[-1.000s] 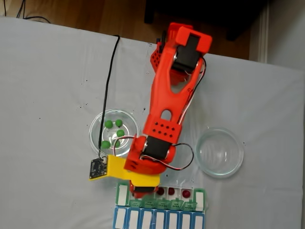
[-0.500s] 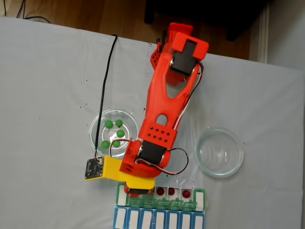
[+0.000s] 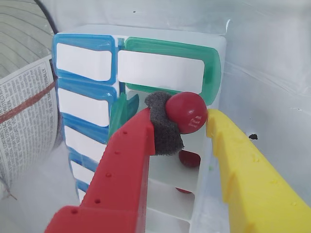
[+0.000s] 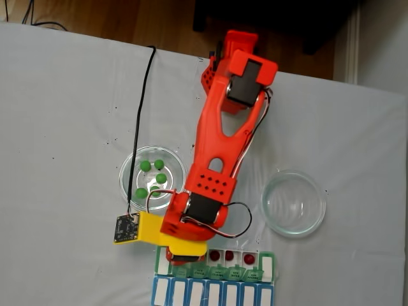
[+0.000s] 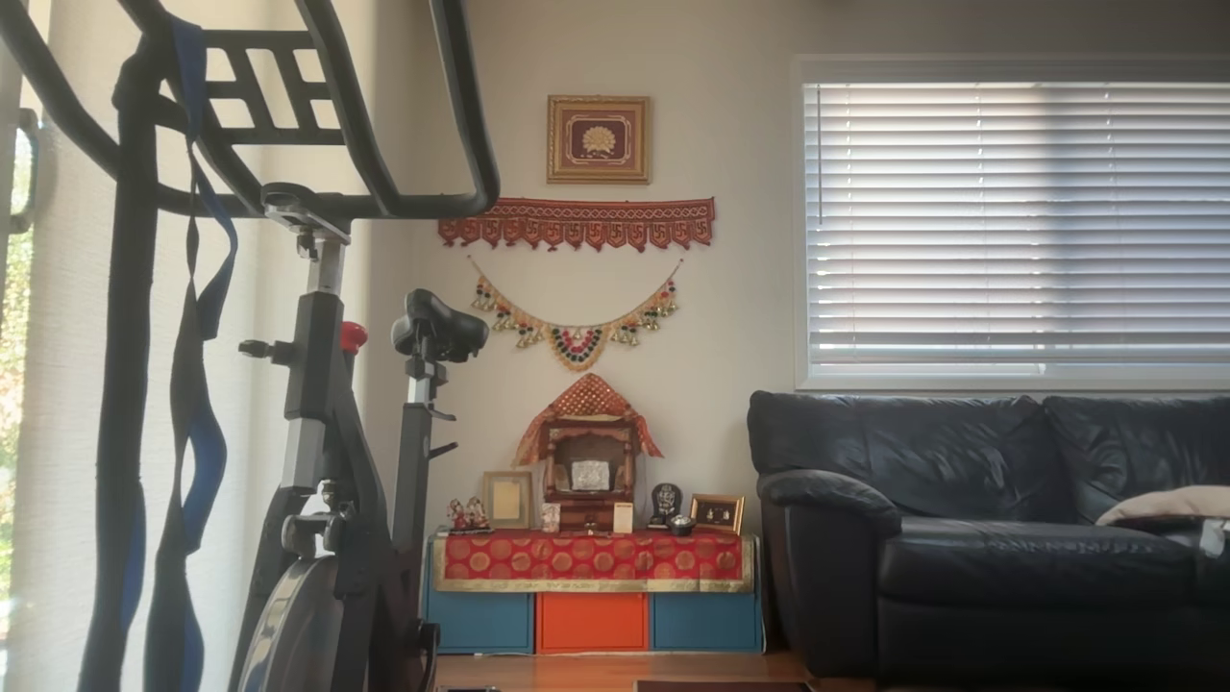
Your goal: Sort medicines into box.
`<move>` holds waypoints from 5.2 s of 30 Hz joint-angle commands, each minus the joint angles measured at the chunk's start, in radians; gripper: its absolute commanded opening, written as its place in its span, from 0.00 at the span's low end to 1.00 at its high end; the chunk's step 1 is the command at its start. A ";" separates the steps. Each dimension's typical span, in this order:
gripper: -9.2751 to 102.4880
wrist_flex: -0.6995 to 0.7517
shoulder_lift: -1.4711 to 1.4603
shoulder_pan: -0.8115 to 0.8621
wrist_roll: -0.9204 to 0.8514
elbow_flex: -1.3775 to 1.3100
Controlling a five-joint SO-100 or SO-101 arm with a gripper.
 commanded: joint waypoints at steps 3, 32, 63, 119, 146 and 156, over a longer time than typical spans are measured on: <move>0.10 0.000 0.086 -0.075 0.018 -0.031; 0.13 0.086 -0.012 -0.147 0.058 -0.117; 0.13 0.089 -0.046 -0.015 0.032 -0.328; 0.13 0.245 0.061 0.025 -0.055 -0.259; 0.09 0.693 0.058 0.187 -0.210 -0.480; 0.11 0.634 0.117 0.267 -0.301 -0.256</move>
